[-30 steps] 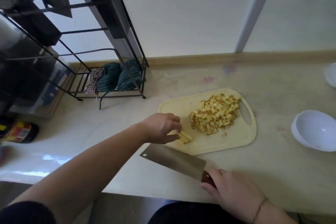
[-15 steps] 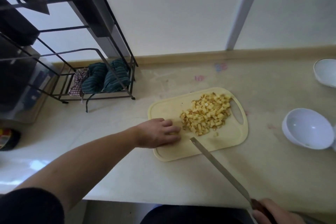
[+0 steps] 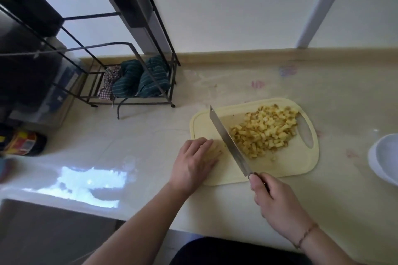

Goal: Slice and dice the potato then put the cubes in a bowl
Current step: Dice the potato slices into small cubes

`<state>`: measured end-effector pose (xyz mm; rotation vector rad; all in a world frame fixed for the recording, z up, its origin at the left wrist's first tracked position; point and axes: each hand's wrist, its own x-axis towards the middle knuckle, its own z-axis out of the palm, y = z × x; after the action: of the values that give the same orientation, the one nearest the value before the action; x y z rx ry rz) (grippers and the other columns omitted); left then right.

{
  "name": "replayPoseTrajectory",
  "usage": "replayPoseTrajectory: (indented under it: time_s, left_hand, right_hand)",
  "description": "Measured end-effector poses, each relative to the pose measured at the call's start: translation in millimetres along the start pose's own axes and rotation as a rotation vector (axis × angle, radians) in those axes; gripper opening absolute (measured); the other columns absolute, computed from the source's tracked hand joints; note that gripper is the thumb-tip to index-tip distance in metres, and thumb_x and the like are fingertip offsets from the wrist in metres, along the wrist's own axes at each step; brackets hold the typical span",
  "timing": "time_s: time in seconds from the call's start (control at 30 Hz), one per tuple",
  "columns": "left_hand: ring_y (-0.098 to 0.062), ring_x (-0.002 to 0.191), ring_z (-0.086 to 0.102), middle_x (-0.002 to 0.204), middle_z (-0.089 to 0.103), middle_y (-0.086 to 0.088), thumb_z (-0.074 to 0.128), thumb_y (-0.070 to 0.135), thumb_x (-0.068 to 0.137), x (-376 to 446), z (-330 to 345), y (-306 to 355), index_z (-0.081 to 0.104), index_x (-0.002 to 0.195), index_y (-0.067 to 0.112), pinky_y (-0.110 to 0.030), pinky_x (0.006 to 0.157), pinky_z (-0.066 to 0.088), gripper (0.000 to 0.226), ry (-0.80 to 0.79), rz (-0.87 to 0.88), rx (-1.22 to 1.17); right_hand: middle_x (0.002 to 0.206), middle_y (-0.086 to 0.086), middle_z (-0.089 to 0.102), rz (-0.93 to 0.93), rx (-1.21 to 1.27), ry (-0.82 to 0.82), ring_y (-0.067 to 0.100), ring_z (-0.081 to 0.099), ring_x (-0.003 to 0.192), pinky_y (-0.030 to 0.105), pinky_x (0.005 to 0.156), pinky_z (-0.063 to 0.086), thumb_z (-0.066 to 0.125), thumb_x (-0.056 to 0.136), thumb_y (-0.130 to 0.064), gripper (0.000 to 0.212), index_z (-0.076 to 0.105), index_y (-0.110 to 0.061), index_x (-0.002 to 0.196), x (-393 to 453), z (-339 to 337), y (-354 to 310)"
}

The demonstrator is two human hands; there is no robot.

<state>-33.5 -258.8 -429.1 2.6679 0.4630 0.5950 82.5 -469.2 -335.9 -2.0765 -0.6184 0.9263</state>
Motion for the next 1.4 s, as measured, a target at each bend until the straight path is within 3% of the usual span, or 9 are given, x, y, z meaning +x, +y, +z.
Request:
replayPoseTrajectory:
  time_s: [0.13,0.33,0.6,0.8,0.93,1.13,1.3,1.4]
  left_hand:
    - [-0.028,0.083,0.061,0.108,0.067,-0.013,0.068,0.026,0.095,-4,0,-8,0.073,0.115,0.003,-0.035,0.075,0.054,0.03,0.024,0.07,-0.056]
    - [-0.027,0.084,0.064,0.098,0.068,-0.014,0.068,0.022,0.096,-4,7,-4,0.076,0.11,0.0,-0.031,0.078,0.053,0.028,0.057,-0.007,-0.133]
    - [-0.023,0.09,0.058,0.102,0.067,-0.013,0.073,0.028,0.092,-4,3,1,0.074,0.108,0.0,-0.028,0.084,0.05,0.032,0.071,-0.034,-0.142]
    - [-0.032,0.09,0.061,0.103,0.067,-0.017,0.074,0.003,0.085,4,-2,7,0.072,0.097,-0.003,-0.037,0.083,0.053,0.014,0.074,0.063,-0.126]
    - [-0.031,0.088,0.063,0.102,0.069,-0.014,0.067,0.002,0.086,8,1,7,0.074,0.095,-0.002,-0.035,0.081,0.053,0.012,0.031,0.071,-0.144]
    - [-0.032,0.088,0.066,0.103,0.071,-0.011,0.071,-0.001,0.082,10,3,6,0.075,0.093,0.0,-0.036,0.079,0.055,0.012,0.014,0.04,-0.164]
    - [-0.031,0.09,0.067,0.105,0.072,-0.011,0.072,0.0,0.081,12,3,8,0.075,0.094,-0.001,-0.034,0.082,0.054,0.014,0.007,0.015,-0.194]
    - [-0.031,0.09,0.066,0.103,0.069,-0.013,0.073,0.001,0.083,11,2,7,0.074,0.095,-0.002,-0.035,0.083,0.054,0.013,0.0,0.006,-0.206]
  right_hand:
    - [0.053,0.001,0.054,-0.055,-0.079,0.002,0.012,0.051,0.052,0.039,0.06,0.044,0.029,0.079,-0.066,0.051,0.049,-0.02,0.068,3,10,1]
    - [0.054,0.003,0.054,-0.103,-0.148,-0.026,0.015,0.055,0.061,0.032,0.057,0.038,0.028,0.082,-0.061,0.043,0.046,-0.023,0.07,2,18,-1]
    - [0.052,0.001,0.05,-0.041,-0.066,-0.025,0.009,0.044,0.044,0.036,0.053,0.04,0.031,0.08,-0.063,0.046,0.049,-0.022,0.071,-4,8,-5]
    - [0.057,0.008,0.056,-0.081,-0.113,-0.032,0.014,0.052,0.057,0.033,0.06,0.043,0.027,0.08,-0.065,0.05,0.051,-0.021,0.073,-15,14,-11]
    - [0.058,0.009,0.055,-0.069,-0.115,-0.045,0.012,0.05,0.053,0.028,0.055,0.04,0.029,0.085,-0.06,0.045,0.048,-0.022,0.071,-20,13,-8]
    - [0.057,-0.015,0.054,-0.064,-0.175,-0.102,0.01,0.048,0.052,0.021,0.049,0.032,0.024,0.085,-0.056,0.035,0.039,-0.028,0.071,-25,13,-5]
    - [0.058,-0.002,0.052,-0.132,-0.249,-0.062,0.014,0.049,0.057,0.032,0.057,0.032,0.016,0.083,-0.06,0.044,0.042,-0.024,0.076,3,26,-8]
    - [0.058,-0.001,0.053,-0.11,-0.214,-0.039,0.013,0.051,0.057,0.029,0.053,0.034,0.019,0.085,-0.059,0.046,0.045,-0.022,0.075,13,22,-7]
